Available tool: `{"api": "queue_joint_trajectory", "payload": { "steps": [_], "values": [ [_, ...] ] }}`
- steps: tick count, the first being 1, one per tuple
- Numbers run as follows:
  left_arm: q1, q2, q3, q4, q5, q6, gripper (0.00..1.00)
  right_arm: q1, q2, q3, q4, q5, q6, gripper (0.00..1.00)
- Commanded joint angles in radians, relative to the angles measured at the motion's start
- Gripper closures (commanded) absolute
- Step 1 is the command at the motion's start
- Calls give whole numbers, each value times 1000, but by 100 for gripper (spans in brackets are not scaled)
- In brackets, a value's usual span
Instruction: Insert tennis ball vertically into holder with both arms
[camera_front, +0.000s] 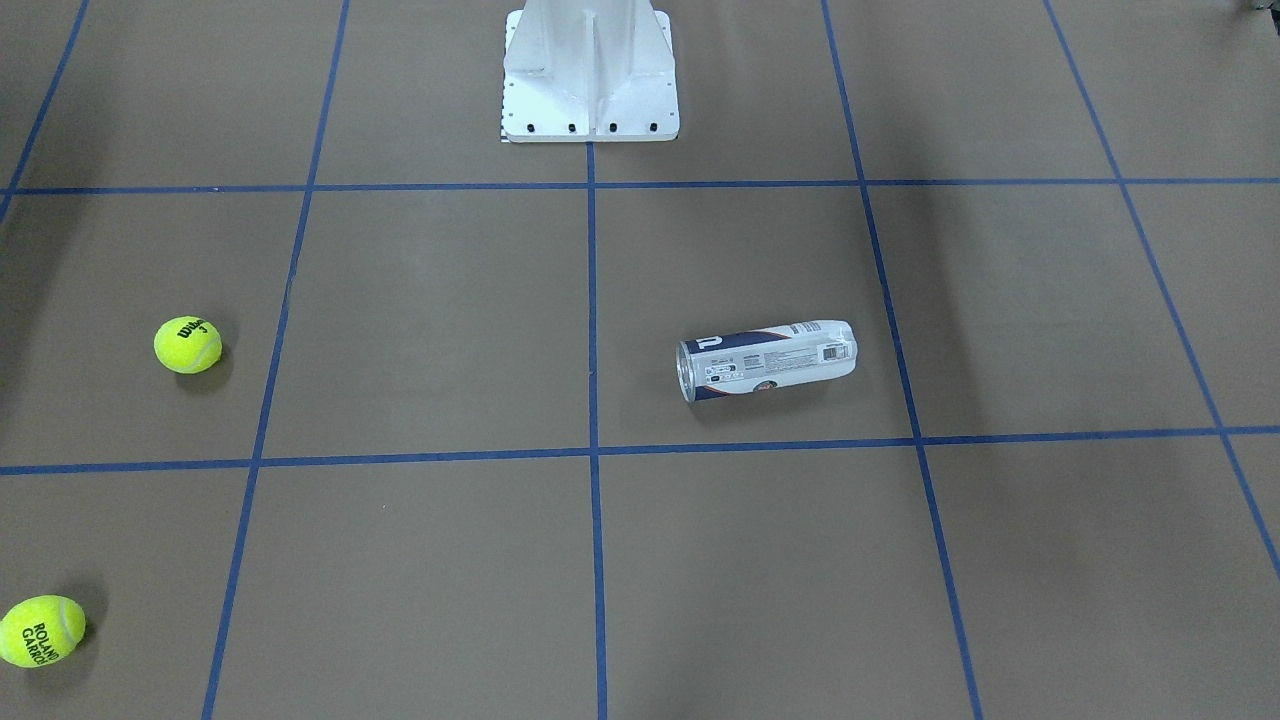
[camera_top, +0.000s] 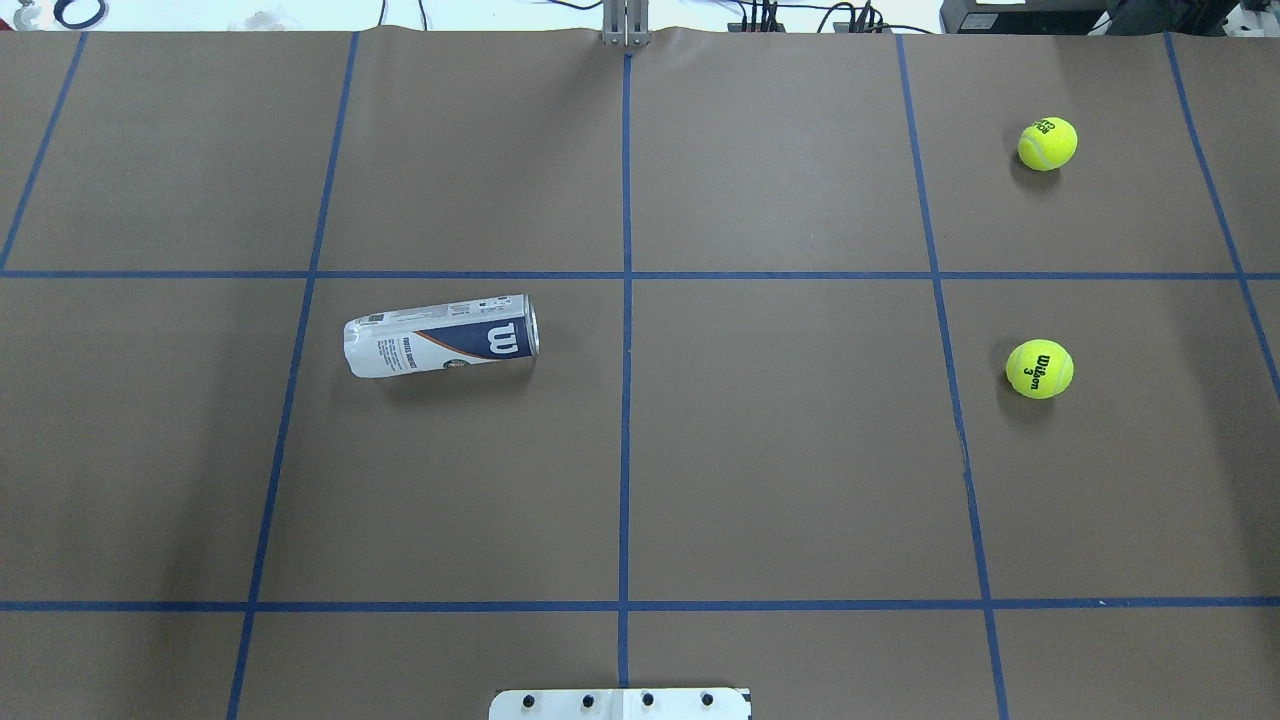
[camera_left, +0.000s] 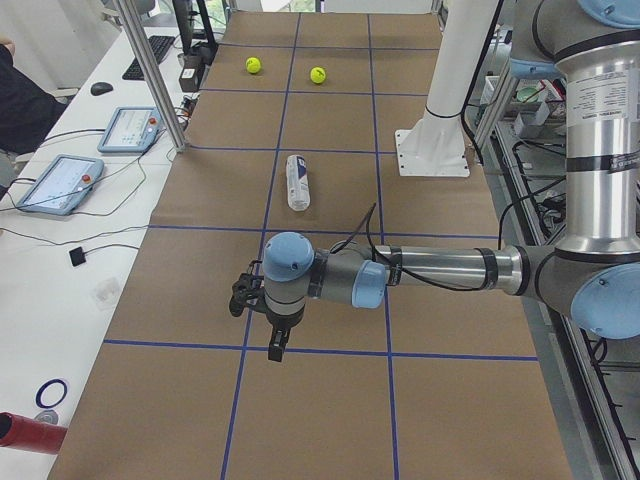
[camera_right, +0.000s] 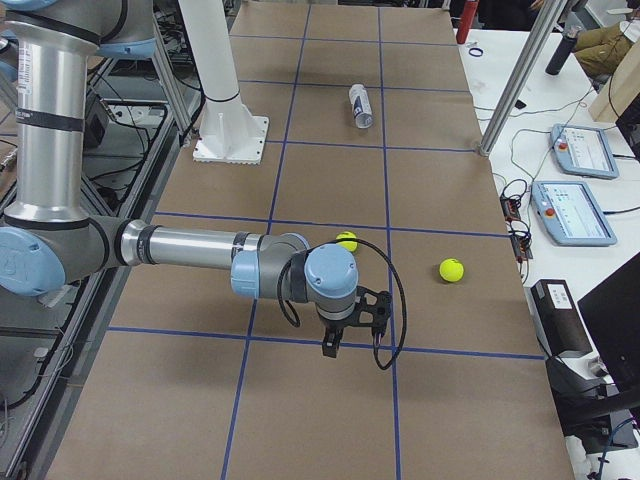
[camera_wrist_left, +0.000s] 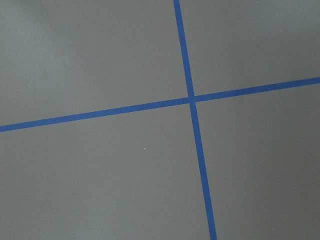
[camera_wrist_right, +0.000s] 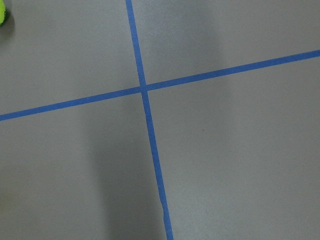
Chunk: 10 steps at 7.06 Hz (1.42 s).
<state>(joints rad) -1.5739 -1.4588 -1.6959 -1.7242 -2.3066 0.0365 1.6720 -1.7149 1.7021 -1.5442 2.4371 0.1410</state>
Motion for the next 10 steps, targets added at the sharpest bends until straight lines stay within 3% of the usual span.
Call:
{"api": "queue_joint_trajectory", "payload": {
  "steps": [1, 4, 5, 6, 7, 8, 10],
  "values": [
    [0, 2, 2, 0, -1, 0, 0, -1, -5, -1, -2, 0, -3, 1],
    [0, 0, -16, 5, -2, 0, 1, -5, -5, 1, 1, 2, -3, 1],
    [2, -3, -43, 0, -43, 0, 0, -5, -2, 2, 4, 2, -3, 1],
    [15, -5, -71, -30, -163, -6, 0, -5, -2, 5, 6, 2, -3, 1],
    [35, -11, -67, -88, -395, -76, 0, -6, 0, 10, 6, 2, -3, 1],
    [72, -102, -61, -83, -525, -245, 0, -6, 8, 10, 6, 2, -3, 1],
    [254, -322, -76, -84, -507, -439, 0, -8, 11, 8, 7, 0, -3, 1]
  ]
}}
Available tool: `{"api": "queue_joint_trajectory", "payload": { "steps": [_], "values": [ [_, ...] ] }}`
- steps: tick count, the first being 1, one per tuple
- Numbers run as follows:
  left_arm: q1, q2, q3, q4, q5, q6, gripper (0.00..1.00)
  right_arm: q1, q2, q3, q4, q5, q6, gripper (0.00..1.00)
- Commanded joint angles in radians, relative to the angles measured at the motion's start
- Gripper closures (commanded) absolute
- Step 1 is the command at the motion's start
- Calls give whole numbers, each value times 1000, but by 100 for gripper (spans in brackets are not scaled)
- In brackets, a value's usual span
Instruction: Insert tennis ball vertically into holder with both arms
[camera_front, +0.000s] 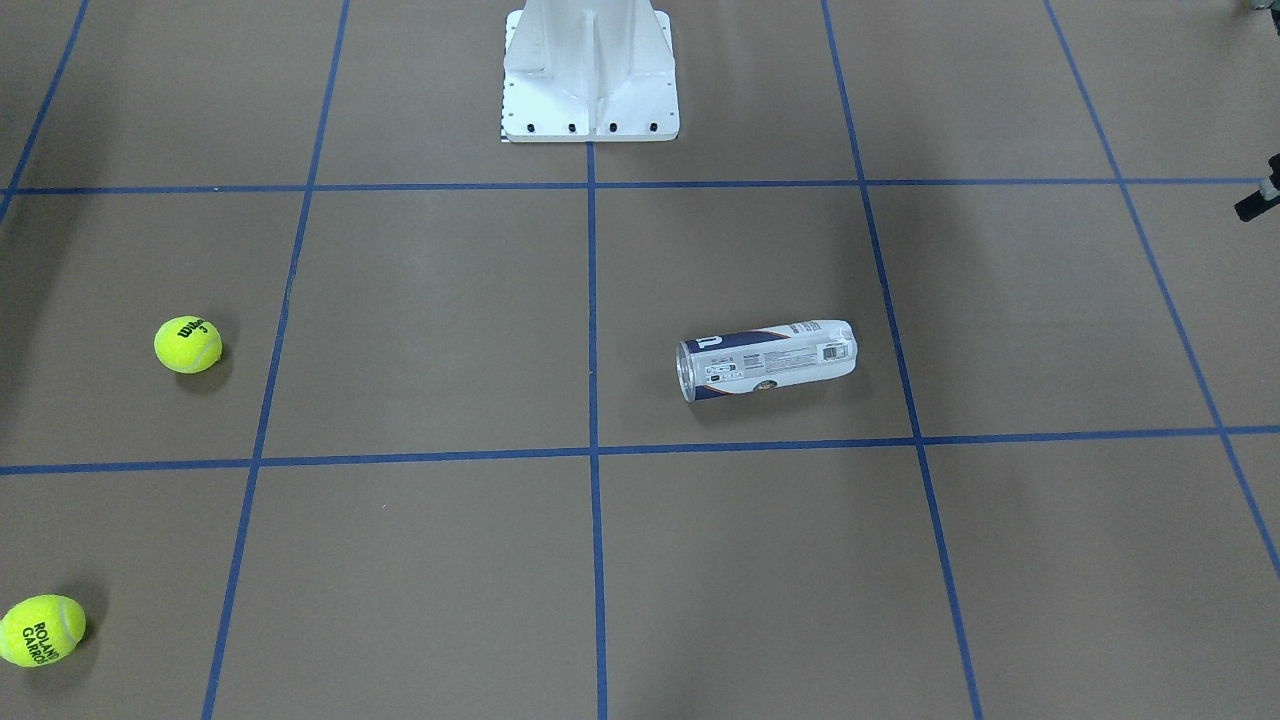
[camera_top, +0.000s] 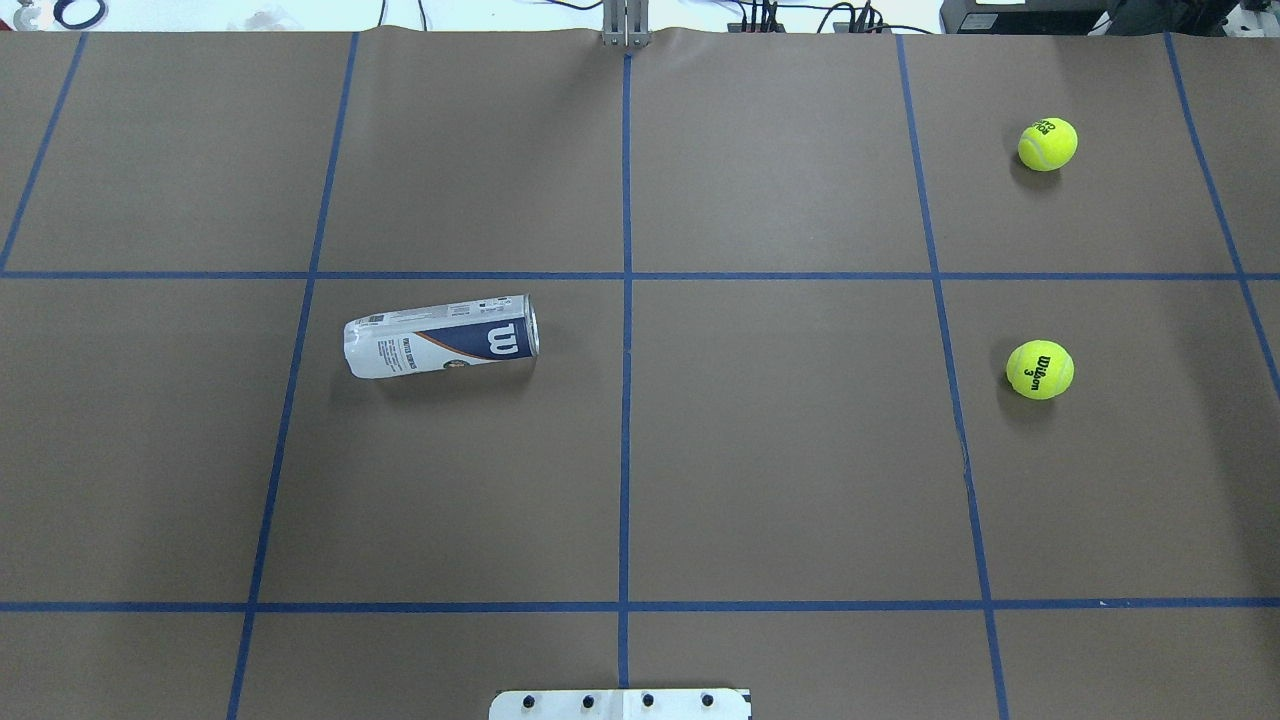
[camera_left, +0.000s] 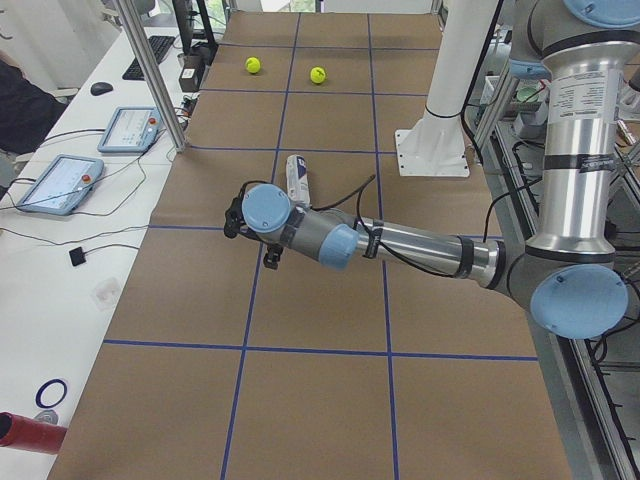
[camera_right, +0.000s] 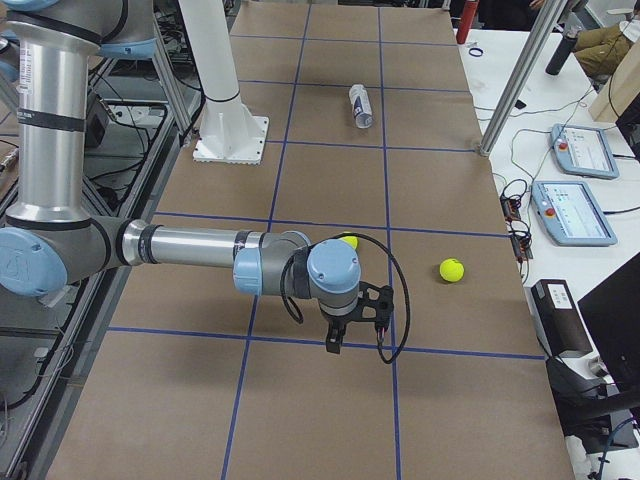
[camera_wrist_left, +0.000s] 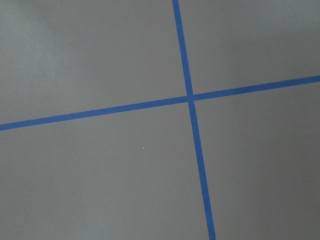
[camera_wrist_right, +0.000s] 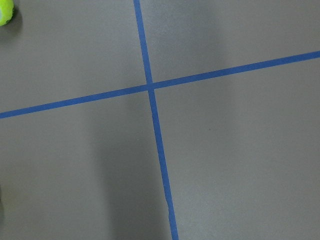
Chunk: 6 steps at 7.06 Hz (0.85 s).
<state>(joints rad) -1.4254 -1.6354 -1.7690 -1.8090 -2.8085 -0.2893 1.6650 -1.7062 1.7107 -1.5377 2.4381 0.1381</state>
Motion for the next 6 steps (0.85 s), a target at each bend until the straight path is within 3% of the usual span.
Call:
{"api": "queue_joint_trajectory", "payload": {
  "steps": [1, 3, 4, 6],
  "values": [
    [179, -244, -12, -1, 150, -110, 0, -1, 2, 0, 2, -1, 0, 1],
    [348, -369, 0, 2, 350, -102, 0, -2, 11, -9, 2, -1, 0, 1],
    [386, -382, 9, -1, 401, -114, 9, -2, 14, -11, 2, 1, 0, 1],
    [460, -440, 3, 1, 516, -78, 15, -2, 16, -11, 1, 1, 2, 1]
  ]
}}
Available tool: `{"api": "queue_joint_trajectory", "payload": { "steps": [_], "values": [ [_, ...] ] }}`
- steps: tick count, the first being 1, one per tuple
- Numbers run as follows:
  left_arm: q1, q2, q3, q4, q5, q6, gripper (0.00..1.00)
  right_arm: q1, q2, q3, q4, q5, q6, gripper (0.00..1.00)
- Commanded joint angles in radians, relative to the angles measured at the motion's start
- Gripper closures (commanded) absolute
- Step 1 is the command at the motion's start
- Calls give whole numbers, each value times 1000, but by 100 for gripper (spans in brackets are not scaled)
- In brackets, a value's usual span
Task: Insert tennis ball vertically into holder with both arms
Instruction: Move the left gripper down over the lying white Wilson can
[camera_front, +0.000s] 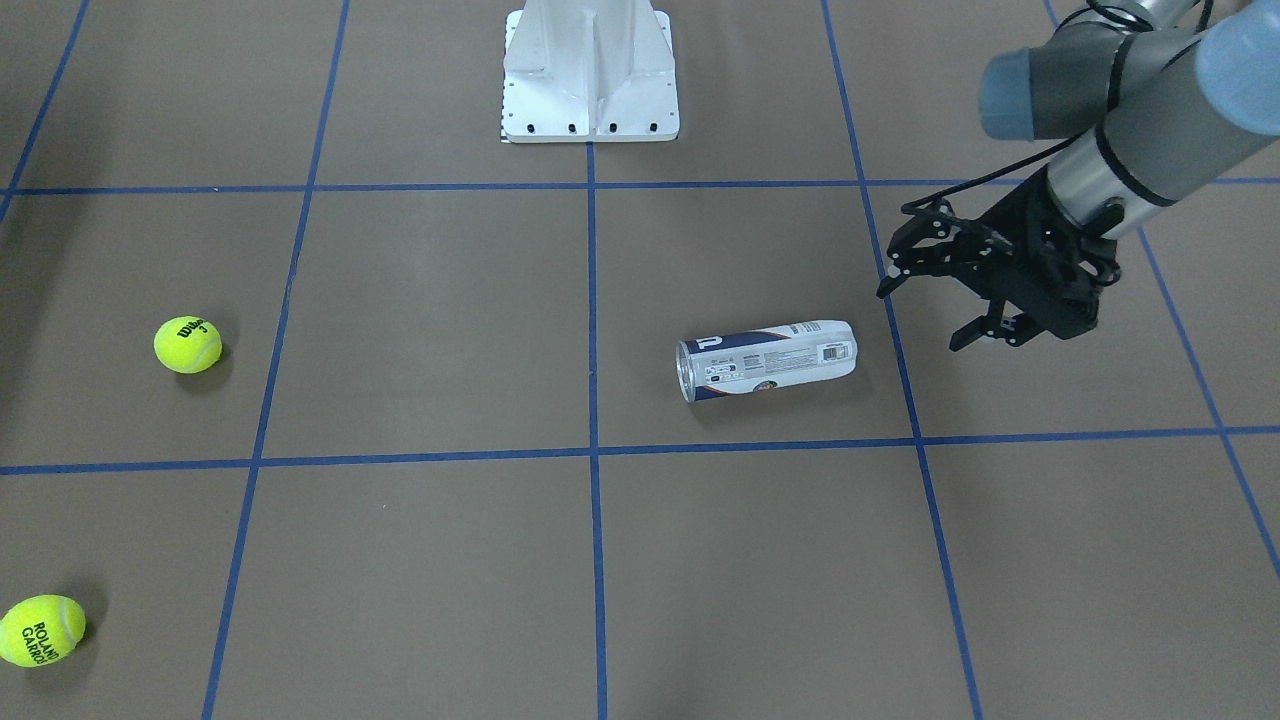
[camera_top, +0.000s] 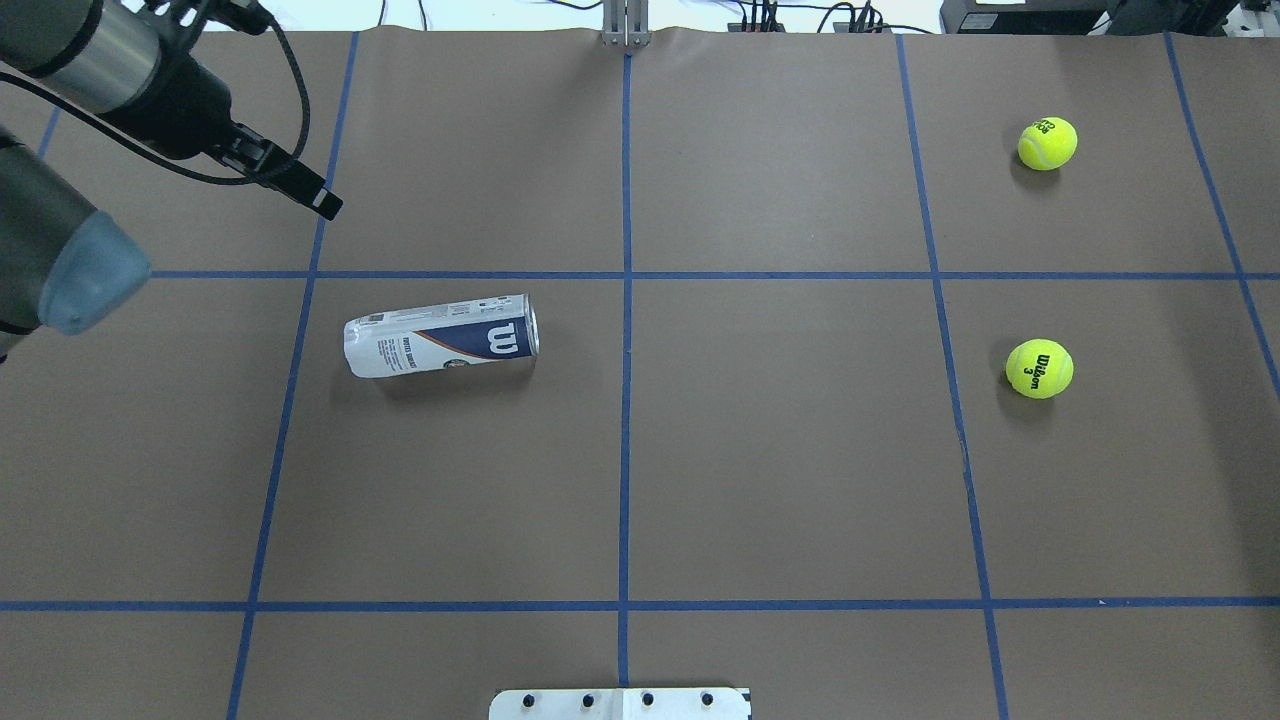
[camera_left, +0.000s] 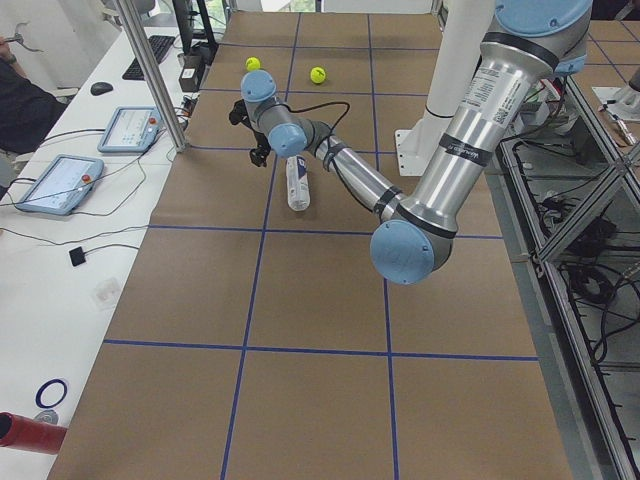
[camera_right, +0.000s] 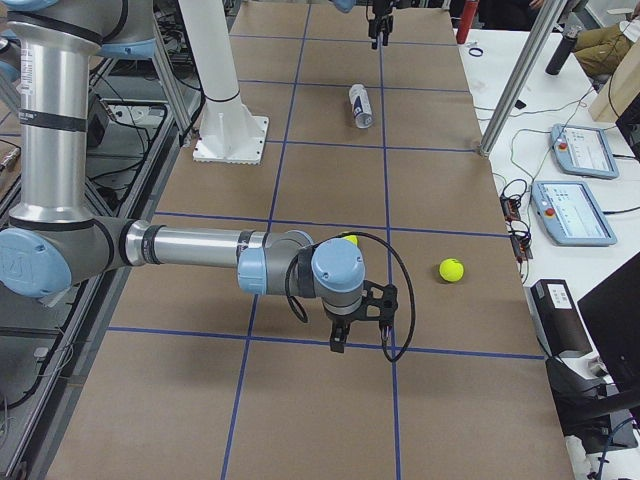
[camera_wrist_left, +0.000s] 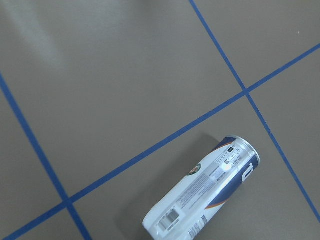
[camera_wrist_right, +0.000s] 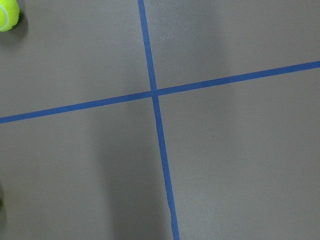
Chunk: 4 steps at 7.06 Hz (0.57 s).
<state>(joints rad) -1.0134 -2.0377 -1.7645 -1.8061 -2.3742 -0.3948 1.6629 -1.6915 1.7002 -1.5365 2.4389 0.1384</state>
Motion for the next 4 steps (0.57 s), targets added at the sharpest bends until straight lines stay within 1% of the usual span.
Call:
{"api": "queue_joint_trajectory", "payload": {
  "steps": [1, 2, 3, 4],
  "values": [
    [106, -94, -3, 2, 210, 177, 12, 0, 1, -1, -1, 0, 1, 1],
    [172, -117, -1, 31, 249, 254, 0, 0, 3, 1, -1, 2, 1, 1],
    [214, -124, 0, 52, 251, 354, 0, -5, 10, -4, -1, 8, 1, 1],
    [231, -153, 2, 94, 280, 455, 14, -6, 10, -2, -1, 14, 1, 1]
  ]
}}
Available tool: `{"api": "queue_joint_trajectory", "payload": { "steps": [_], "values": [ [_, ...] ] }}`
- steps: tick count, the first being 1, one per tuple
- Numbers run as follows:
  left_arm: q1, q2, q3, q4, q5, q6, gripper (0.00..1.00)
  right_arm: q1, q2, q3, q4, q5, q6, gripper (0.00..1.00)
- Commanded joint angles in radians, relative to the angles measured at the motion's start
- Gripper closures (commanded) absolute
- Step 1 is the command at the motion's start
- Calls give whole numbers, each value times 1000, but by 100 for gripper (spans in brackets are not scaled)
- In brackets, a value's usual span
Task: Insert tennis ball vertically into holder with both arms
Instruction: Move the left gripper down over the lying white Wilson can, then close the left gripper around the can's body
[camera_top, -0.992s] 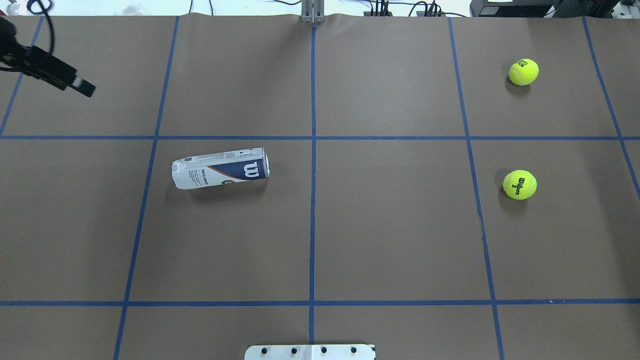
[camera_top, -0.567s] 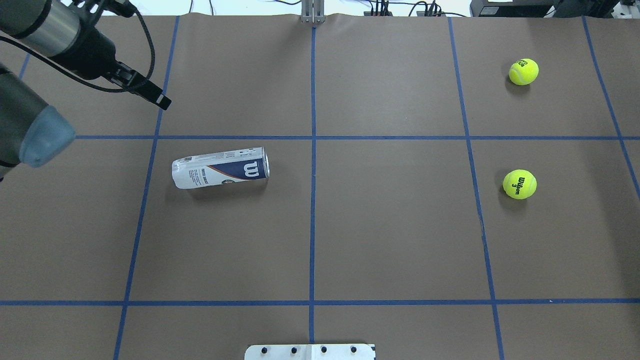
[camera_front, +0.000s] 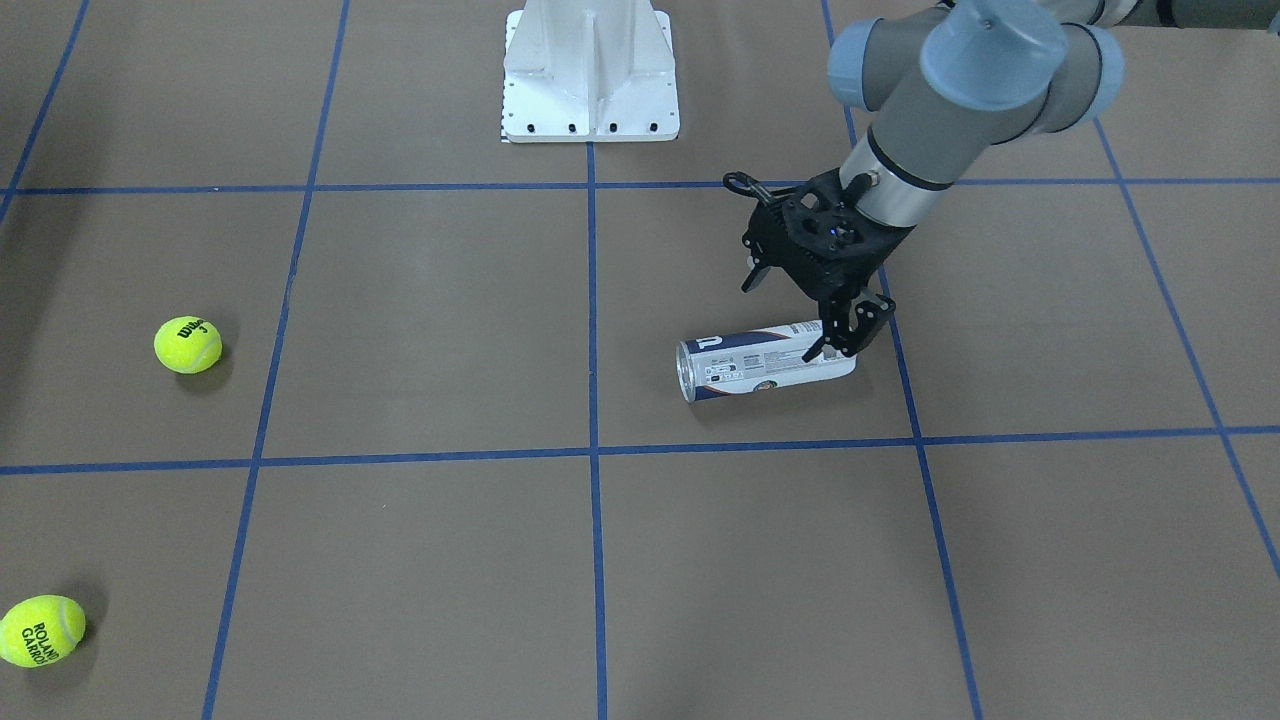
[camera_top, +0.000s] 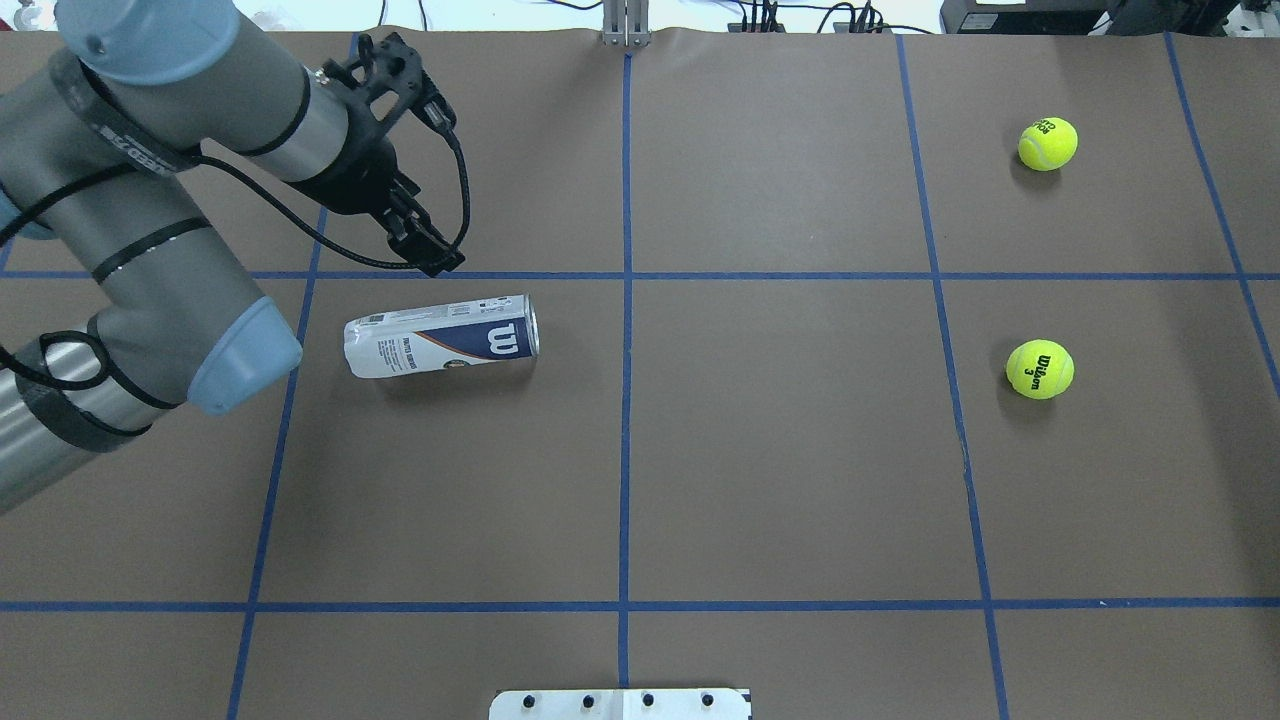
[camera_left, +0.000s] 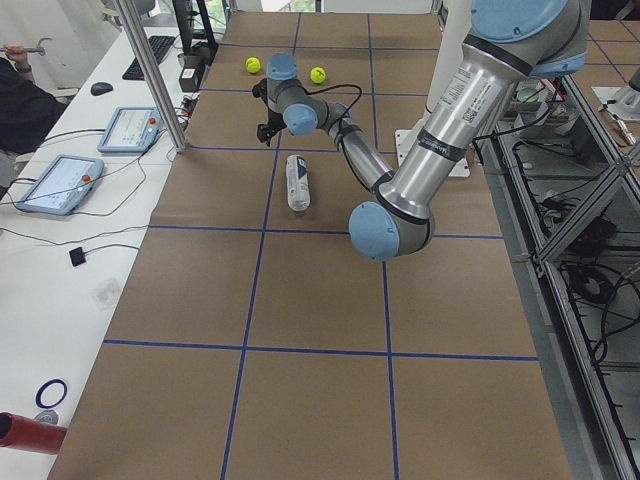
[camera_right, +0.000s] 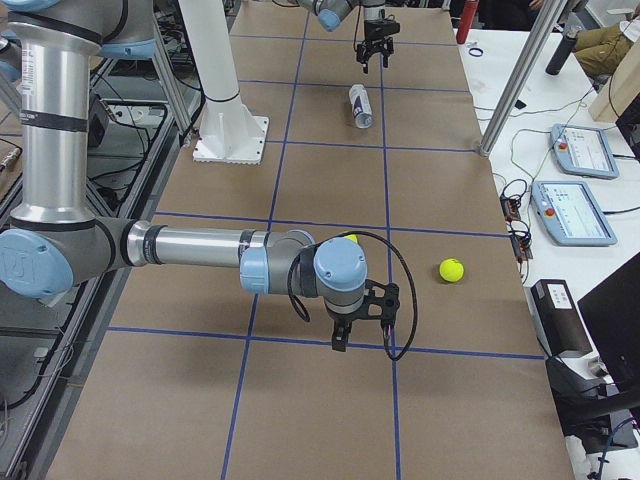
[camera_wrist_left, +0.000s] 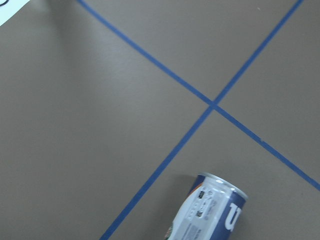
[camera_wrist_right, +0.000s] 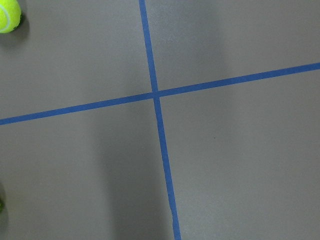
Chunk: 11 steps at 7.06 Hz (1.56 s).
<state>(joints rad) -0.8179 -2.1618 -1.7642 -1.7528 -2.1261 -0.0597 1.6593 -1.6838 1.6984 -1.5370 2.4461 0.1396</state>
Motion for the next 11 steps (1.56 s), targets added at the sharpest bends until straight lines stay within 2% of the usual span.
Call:
{"api": "queue_joint_trajectory", "payload": {
  "steps": [1, 2, 3, 5, 7, 11],
  "values": [
    [78, -80, 8, 121, 125, 147, 17, -3, 3, 1, 0, 10, 0, 1],
    [165, -96, 21, 134, 313, 208, 2, -3, 3, 1, 0, 10, 0, 1],
    [228, -101, 34, 136, 434, 274, 1, -4, 3, 3, 0, 23, 0, 1],
    [253, -125, 84, 131, 442, 274, 2, -4, 6, 6, 0, 36, 0, 1],
    [272, -127, 136, 122, 440, 276, 7, -4, 7, 9, 2, 36, 0, 1],
    [272, -125, 164, 122, 439, 317, 6, -4, 9, 10, 3, 37, 0, 1]
  ]
}}
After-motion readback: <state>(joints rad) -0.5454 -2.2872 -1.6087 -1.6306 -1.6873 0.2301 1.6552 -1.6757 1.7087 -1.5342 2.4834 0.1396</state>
